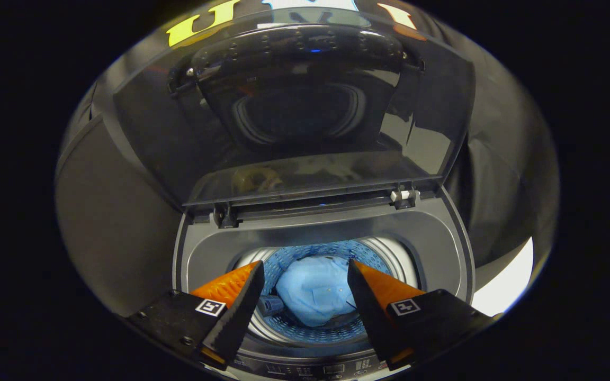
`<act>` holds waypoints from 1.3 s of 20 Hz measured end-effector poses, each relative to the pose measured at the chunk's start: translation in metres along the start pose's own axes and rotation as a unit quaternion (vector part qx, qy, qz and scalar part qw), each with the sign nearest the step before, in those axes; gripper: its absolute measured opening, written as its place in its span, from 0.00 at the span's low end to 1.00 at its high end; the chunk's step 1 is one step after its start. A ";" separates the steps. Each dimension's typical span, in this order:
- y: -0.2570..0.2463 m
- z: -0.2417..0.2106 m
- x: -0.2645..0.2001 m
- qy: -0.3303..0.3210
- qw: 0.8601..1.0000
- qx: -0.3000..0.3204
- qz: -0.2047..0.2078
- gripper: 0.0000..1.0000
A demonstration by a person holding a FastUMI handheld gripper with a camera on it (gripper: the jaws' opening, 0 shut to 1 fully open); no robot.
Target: Put the clothes into the washing machine and then close the washing machine lid.
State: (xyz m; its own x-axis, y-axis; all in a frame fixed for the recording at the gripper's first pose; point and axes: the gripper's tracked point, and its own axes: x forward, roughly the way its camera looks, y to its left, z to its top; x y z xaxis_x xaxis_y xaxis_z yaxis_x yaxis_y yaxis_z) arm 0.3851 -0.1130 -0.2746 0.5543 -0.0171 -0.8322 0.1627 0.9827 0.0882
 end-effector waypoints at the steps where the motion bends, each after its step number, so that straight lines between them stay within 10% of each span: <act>1: 0.000 0.003 -0.003 -0.008 1.000 -0.004 -0.001 0.97; 26: 0.041 0.195 -0.199 -0.227 0.971 -0.069 0.021 0.97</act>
State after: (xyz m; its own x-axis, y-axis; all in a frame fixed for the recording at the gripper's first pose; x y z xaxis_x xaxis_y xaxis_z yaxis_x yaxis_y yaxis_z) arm 0.4408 -0.1057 0.0019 0.8657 -0.0258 -0.4999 0.0388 0.9991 0.0157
